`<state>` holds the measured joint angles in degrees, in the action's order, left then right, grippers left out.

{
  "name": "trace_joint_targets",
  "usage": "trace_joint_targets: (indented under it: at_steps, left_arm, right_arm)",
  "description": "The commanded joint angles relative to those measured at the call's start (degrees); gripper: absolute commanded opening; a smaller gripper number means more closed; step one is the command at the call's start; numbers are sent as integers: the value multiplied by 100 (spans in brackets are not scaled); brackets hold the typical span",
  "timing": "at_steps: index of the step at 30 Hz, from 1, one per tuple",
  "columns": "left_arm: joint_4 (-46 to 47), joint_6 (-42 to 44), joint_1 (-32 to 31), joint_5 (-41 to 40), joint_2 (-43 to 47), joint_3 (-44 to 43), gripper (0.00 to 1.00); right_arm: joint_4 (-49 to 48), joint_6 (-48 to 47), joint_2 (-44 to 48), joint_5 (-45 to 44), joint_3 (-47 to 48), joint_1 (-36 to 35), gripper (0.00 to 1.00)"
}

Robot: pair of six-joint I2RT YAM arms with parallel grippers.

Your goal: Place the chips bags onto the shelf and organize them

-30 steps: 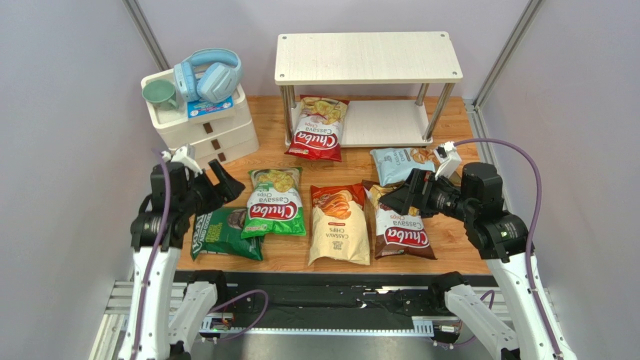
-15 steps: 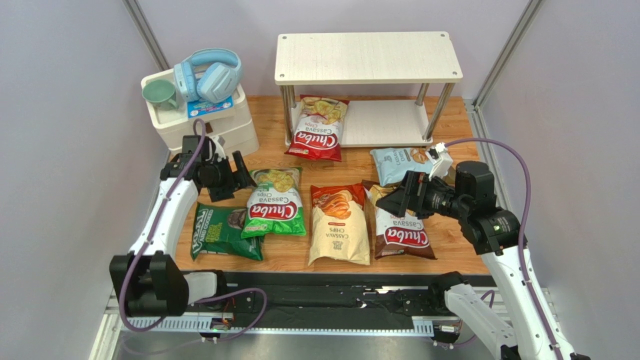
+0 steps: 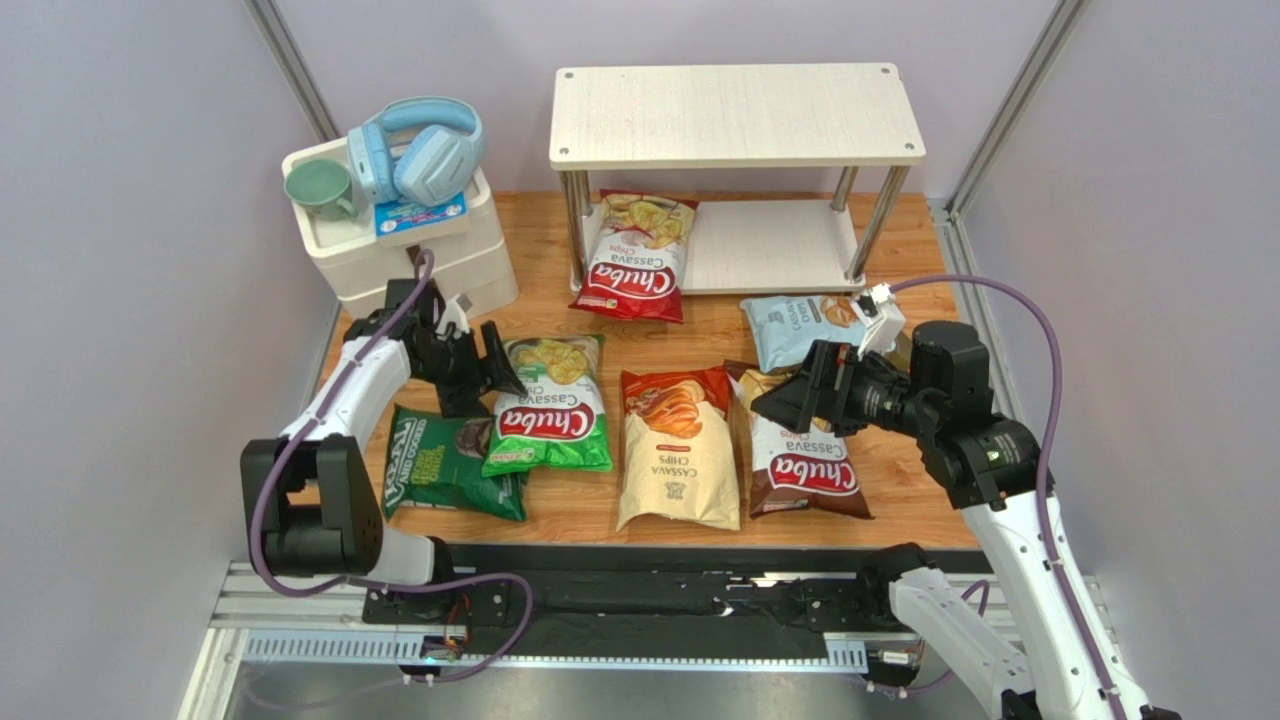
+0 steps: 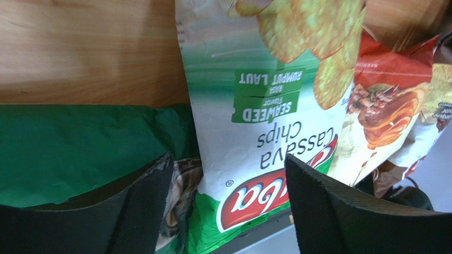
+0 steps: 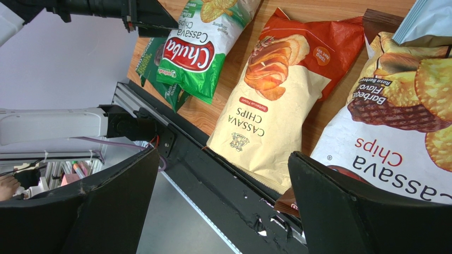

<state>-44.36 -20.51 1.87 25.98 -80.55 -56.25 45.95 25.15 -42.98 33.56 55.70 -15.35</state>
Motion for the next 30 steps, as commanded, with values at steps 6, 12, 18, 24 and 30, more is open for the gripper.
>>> trace_joint_targets:
  at_steps: [6, 12, 18, 24, 30]
  left_arm:
    - [296, -576, 33, 636, 5, 369, 71]
    - [884, -918, 33, 1144, -347, 623, 62]
    - [1281, -1052, 24, 1567, -751, 791, 5]
    - [1385, -1103, 7, 1735, -322, 984, 0]
    - [1702, -2024, 15, 1639, 1373, 1019, 0]
  right_arm:
    - [-298, -133, -122, 168, 266, -38, 100]
    - [-157, -326, -114, 89, 327, -38, 100]
    - [-78, -396, -44, -165, 196, -38, 100]
    - [-113, -291, -52, -245, -23, -38, 100]
    - [-192, -36, 44, -428, -314, -178, 97]
